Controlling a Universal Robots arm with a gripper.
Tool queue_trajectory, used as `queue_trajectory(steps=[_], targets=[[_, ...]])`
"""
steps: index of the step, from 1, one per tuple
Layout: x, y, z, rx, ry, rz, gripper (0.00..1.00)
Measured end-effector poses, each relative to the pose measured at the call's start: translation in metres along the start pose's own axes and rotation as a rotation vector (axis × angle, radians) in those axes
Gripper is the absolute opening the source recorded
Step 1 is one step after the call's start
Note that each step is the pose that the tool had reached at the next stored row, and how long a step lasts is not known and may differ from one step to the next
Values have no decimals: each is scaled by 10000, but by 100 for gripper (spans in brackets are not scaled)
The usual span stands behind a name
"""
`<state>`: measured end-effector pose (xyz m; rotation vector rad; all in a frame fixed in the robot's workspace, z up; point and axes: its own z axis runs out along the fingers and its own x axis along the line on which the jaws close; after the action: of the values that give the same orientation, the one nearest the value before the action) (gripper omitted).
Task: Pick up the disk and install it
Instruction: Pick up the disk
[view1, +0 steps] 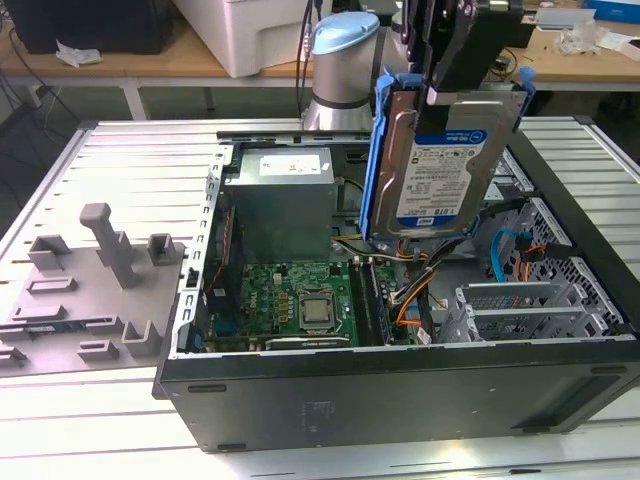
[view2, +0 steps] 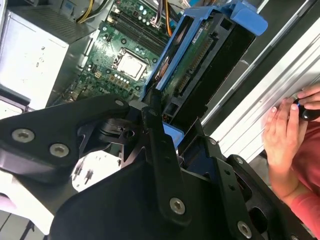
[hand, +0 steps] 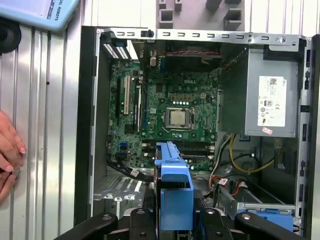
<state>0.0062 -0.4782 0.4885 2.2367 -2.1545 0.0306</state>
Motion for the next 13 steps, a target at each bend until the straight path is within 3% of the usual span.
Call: queue_trajectory(steps=[13], targets=[[180,-159,5,-3,0,63,36]])
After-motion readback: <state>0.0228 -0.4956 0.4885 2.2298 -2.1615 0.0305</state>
